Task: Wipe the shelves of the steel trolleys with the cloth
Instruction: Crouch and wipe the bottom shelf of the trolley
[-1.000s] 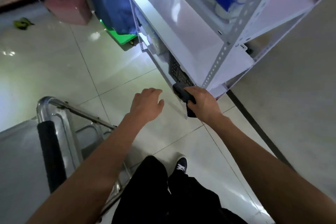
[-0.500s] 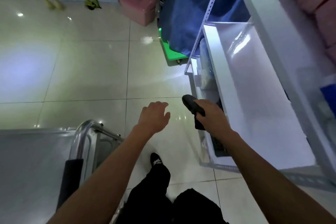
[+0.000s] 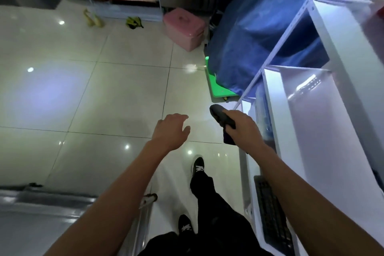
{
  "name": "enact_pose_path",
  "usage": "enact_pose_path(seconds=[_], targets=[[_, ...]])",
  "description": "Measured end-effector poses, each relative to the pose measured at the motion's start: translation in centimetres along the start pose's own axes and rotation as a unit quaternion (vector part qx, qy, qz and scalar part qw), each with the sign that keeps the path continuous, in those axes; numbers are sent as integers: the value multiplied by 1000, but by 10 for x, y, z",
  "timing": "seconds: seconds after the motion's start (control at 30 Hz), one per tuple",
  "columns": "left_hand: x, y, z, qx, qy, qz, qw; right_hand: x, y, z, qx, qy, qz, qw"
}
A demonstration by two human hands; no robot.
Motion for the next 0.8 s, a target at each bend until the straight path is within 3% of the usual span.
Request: enact_pose_path(seconds=[0.17,0.33,0.6,0.8], targets=[[-71,-57,35,-5,16,74,997,-122,-28,-35,-13,-58,56,997],[-97,-125,72,25,64,171,983,-213,-99,-82,-3,-116,143,983],[-89,-250,85,95,95,356,925,-294,-225,-188,-2,-240,269,933],[-78,-356,107,132,141,450,872,-337,-339,-268,12,-294,352,888]])
Point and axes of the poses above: each hand's wrist, its own x-axis away from the middle knuckle, its own z-axis out of the back of the hand, y = z × x, the point moved 7 cm from there along -x, towards the middle knuckle, and after that the axes turned 7 degrees about y, right-handed, at the moved point
